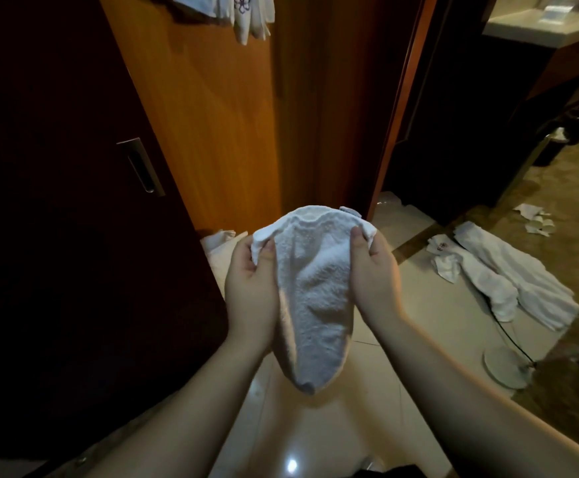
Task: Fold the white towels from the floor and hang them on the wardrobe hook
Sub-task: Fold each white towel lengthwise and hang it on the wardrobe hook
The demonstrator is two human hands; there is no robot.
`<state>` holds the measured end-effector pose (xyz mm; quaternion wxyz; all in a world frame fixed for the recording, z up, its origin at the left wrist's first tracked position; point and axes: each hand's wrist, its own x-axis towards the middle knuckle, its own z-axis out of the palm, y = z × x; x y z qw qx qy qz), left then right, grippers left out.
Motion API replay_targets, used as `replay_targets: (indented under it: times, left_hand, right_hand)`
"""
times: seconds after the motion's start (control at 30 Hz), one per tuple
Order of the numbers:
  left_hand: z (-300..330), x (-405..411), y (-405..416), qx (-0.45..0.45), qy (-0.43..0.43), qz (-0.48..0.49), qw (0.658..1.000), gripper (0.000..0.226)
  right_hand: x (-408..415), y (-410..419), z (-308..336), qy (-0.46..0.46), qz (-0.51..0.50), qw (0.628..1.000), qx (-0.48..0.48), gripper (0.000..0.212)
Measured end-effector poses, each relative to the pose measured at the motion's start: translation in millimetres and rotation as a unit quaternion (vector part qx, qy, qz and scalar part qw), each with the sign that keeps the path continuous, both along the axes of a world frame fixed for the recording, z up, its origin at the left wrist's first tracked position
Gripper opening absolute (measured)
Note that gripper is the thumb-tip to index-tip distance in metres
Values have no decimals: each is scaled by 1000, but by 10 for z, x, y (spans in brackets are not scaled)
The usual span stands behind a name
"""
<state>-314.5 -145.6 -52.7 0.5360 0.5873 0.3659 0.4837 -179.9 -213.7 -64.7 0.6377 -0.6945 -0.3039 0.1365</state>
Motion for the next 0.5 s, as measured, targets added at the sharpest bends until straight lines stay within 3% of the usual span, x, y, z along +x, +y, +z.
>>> replay_targets:
  times: [0.17, 0.3, 0.5]
  left_hand:
    - [34, 36, -136, 18, -10, -4, 1000, 24]
    - [98, 40, -83, 29, -17, -7, 999, 20]
    - [207, -207, 428, 35, -27, -29, 999, 11]
  right_hand:
    - [-218, 1, 8, 35, 35, 999, 6, 37]
    - [-274, 61, 70, 12, 66, 998, 8, 31]
    - [153, 50, 310, -33, 21, 999, 3, 29]
